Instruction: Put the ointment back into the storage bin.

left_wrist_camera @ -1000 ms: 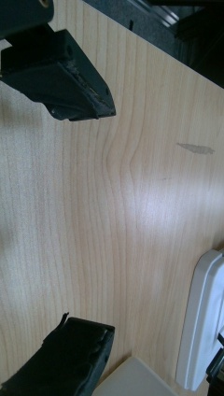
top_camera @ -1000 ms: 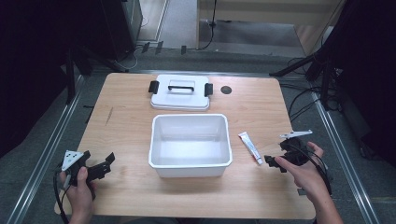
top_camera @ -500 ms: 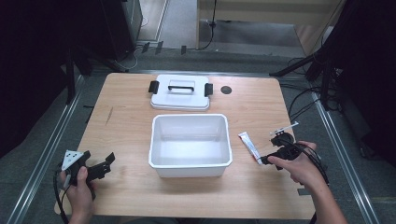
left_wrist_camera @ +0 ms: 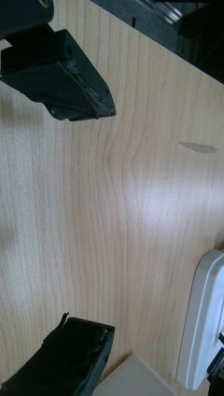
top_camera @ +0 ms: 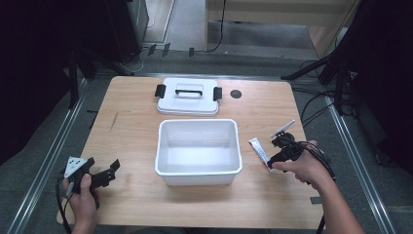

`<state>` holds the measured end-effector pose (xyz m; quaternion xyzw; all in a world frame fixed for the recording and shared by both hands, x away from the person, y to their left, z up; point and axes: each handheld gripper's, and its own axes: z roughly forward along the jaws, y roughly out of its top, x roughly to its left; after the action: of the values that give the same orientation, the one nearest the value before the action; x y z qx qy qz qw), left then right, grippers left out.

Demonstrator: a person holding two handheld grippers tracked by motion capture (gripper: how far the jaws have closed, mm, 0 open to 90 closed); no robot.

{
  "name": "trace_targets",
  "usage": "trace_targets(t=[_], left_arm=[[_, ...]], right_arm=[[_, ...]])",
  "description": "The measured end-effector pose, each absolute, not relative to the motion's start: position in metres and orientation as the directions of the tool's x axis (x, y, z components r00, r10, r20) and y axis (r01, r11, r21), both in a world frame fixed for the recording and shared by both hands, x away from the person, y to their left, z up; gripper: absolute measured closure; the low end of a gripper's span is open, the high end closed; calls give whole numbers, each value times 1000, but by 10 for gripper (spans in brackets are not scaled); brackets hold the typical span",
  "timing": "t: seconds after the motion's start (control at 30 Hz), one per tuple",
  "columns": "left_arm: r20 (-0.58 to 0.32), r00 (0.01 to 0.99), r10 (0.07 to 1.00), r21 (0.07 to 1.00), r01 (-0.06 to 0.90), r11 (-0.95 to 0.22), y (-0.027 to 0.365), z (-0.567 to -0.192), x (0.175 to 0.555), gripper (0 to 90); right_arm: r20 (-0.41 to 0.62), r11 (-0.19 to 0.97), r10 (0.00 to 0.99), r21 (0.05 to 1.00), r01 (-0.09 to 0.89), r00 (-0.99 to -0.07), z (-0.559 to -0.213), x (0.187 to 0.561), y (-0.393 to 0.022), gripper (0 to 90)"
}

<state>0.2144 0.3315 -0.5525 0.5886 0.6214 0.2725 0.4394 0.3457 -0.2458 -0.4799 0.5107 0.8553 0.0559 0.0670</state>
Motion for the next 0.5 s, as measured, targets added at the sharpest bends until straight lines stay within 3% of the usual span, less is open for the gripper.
trace_targets(t=[0.3,0.5], left_arm=[[-230,81,970,856,491,162,332,-553,215,0],[-232,80,969,854,494,163,332,-553,215,0]], right_arm=[[4,476,878,87,875,-478,-486,359,-237,360],[-25,503,864,42,863,-502,-490,363,-229,434]])
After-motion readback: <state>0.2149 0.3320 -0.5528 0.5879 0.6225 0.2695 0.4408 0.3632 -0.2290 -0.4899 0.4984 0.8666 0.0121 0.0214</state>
